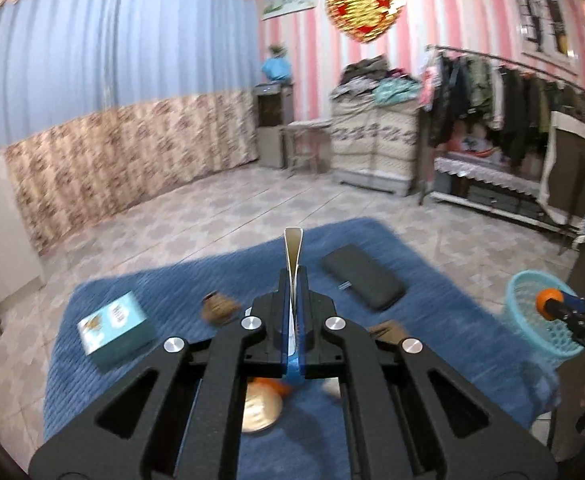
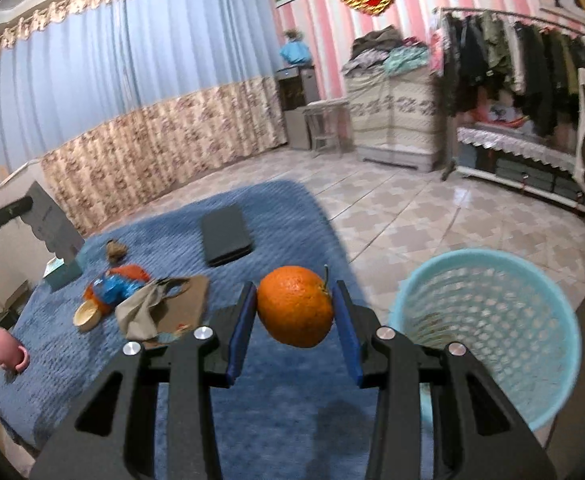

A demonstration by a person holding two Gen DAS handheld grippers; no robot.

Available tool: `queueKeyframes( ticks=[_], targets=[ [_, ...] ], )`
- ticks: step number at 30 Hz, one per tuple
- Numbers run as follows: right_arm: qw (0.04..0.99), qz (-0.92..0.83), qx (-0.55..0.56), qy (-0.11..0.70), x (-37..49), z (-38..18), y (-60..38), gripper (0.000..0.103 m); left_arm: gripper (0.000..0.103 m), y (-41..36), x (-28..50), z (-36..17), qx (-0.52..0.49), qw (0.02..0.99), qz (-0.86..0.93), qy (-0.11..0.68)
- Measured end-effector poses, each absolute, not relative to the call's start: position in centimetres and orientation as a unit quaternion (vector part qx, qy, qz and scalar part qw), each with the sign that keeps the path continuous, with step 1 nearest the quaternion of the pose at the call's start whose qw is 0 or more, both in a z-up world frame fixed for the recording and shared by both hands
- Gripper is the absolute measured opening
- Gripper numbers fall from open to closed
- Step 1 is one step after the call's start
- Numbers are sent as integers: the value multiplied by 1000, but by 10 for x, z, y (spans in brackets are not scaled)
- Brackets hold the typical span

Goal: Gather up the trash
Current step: 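Carry the paper card in left tool and orange in right tool to basket, then open the left tool over the basket while the right tool releases the orange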

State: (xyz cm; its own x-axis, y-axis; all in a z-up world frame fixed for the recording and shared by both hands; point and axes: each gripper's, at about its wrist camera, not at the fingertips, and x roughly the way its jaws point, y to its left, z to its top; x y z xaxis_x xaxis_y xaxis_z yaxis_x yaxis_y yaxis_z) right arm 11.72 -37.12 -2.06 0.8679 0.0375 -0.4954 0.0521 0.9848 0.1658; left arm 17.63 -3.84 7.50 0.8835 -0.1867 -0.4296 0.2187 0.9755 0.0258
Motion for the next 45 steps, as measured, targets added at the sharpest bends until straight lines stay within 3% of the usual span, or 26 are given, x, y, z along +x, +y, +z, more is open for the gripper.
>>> queueKeyframes(
  ticks=[11,25,40,43,45],
  targets=[
    [957,-106,110,246,77,-8,-469,39,1,-195,163,87,37,943,-267,196],
    [940,-192,126,252,46,-26,-548,39,1,-351,150,41,37,879,-408,242],
    [932,-202,131,271,55,-48,-562,39,2,-434,162,-14,93,844,-443,287],
    [931,-202,132,274,57,-50,-563,39,4,-435,167,-18,95,844,-439,294],
    [931,-202,132,274,57,-51,-562,39,11,-434,171,-20,95,845,-434,297]
  ],
)
